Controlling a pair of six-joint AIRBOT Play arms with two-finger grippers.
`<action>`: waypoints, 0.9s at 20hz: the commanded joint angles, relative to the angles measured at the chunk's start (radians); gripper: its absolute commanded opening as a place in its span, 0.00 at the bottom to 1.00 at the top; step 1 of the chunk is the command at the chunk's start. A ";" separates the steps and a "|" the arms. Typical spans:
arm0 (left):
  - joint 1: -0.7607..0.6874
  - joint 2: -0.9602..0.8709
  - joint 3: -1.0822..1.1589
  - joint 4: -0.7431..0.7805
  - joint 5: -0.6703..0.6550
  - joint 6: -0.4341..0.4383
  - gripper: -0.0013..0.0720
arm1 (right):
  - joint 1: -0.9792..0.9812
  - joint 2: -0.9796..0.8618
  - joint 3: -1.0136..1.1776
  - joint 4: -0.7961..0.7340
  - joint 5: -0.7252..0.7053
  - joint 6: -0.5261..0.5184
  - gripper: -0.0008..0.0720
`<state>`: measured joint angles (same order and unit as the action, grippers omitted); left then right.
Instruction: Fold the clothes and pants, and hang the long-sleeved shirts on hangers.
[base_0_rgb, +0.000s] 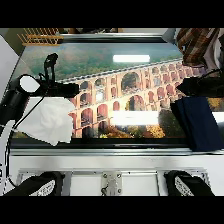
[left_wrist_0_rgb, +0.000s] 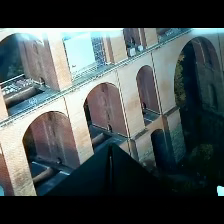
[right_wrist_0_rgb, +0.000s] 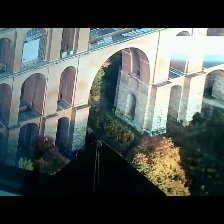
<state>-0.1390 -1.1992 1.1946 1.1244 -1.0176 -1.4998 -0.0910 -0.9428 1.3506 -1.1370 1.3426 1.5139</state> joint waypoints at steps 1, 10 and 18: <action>0.000 0.000 0.000 0.000 0.000 0.000 0.02 | 0.001 0.001 0.000 0.000 0.000 0.000 0.03; 0.003 -0.001 0.003 -0.018 0.030 0.005 0.03 | 0.001 0.001 0.000 0.000 0.000 0.000 0.03; 0.304 -0.068 0.220 0.527 -0.014 0.192 0.99 | 0.001 0.000 0.000 0.001 0.000 0.000 0.03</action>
<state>0.0486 -1.2259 1.3556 1.4551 -1.0191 -1.3895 -0.0910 -0.9424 1.3506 -1.1366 1.3426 1.5139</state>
